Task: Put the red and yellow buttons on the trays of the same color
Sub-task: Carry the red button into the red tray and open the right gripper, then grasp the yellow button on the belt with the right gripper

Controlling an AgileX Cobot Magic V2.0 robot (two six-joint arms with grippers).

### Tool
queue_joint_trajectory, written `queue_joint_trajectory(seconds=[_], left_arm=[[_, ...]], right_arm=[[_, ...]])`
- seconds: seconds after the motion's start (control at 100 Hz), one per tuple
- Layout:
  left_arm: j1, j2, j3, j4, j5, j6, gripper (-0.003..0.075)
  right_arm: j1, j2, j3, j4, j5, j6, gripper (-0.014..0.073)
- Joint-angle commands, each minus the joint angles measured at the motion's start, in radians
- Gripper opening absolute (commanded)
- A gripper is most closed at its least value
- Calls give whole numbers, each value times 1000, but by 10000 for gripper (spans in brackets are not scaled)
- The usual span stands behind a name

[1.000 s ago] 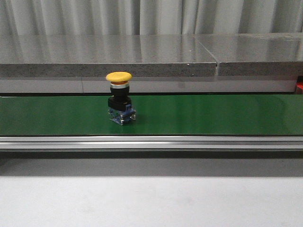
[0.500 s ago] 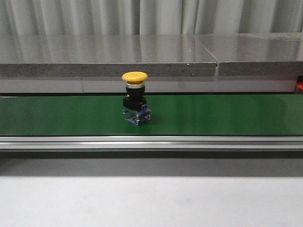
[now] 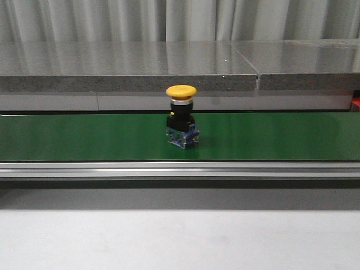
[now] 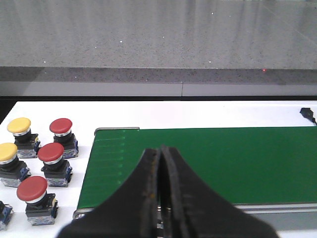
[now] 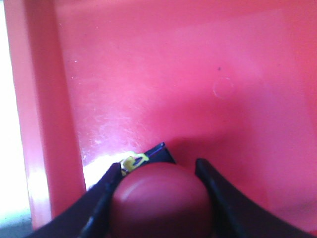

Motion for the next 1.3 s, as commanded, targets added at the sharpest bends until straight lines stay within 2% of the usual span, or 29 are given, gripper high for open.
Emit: queue_joint_trajectory(seconds=[0.0,0.19,0.49,0.84,0.98,1.29], left_arm=[[-9,6,-26,-11,-79,-9,-19],[-9,6,-26,-11,-79,-9,-19],[-9,6,-26,-11,-79,-9,-19],[-9,6,-26,-11,-79,-9,-19],[-9,6,-26,-11,-79,-9,-19],[-9,6,-26,-11,-79,-9,-19]], right_arm=[[-6,-56,-35,-5,-43,-5,262],[-6,-56,-35,-5,-42,-5,447],[-6,-61,-41,-5,-63,-5,565],[-6,-182,-105,-5,-1,-5,568],[-1,-265,-96,-5,68,-5,566],[69,-531,156,-5,35,-47,563]])
